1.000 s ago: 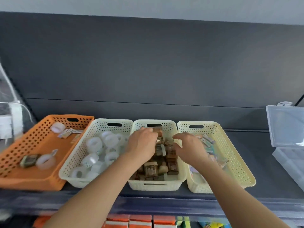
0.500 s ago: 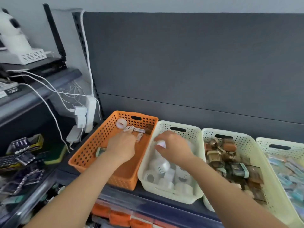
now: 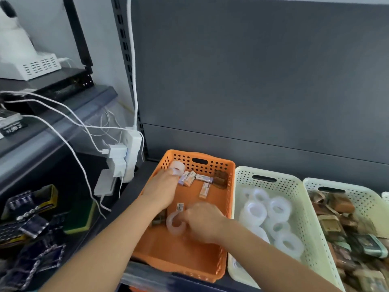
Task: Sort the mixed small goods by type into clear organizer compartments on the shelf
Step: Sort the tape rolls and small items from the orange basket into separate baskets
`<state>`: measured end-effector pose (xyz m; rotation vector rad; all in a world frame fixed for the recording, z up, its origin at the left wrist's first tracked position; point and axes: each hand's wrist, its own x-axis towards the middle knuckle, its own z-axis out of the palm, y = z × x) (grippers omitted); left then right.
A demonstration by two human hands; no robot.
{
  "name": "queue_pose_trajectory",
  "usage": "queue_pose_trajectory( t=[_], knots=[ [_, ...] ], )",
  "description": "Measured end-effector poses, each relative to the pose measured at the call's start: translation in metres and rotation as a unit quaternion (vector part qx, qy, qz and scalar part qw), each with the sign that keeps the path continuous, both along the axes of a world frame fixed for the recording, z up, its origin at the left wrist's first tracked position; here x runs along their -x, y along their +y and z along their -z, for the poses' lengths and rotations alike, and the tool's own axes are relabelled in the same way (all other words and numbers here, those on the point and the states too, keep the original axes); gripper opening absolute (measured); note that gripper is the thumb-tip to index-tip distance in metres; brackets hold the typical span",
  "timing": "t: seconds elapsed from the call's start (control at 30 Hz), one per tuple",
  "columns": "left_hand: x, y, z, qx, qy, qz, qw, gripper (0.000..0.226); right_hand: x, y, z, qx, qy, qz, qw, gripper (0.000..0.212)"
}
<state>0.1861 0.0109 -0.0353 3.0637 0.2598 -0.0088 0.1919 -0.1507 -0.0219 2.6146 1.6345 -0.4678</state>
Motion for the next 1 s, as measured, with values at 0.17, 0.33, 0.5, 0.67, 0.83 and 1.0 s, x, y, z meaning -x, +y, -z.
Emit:
queue_pose_trajectory(
  t=[0.17,0.33,0.5,0.67,0.83,1.0],
  knots=[
    [-0.034,0.010,0.006,-0.010,-0.026,0.032,0.999,0.040,-0.006,0.009,0.009,0.020,0.022,0.010,1.000,0.033],
    [-0.048,0.008,0.003,-0.068,-0.013,0.008,0.998,0.036,-0.013,0.008,0.005,0.015,0.011,0.046,0.999,0.028],
    [-0.052,0.003,-0.002,-0.103,0.012,0.002,0.995,0.020,-0.022,-0.001,-0.004,-0.051,-0.002,0.085,0.995,0.027],
    [-0.056,-0.012,-0.017,-0.033,-0.037,-0.020,0.999,0.011,-0.028,-0.034,-0.019,-0.225,-0.005,0.157,0.962,0.028],
    [-0.052,-0.060,-0.045,0.157,-0.205,0.019,0.966,0.012,-0.037,-0.088,-0.029,-0.332,-0.041,0.245,0.910,0.025],
    [-0.039,-0.129,-0.056,0.204,-0.255,0.112,0.939,0.012,-0.039,-0.154,-0.026,-0.330,-0.086,0.324,0.883,0.024]
  ],
)
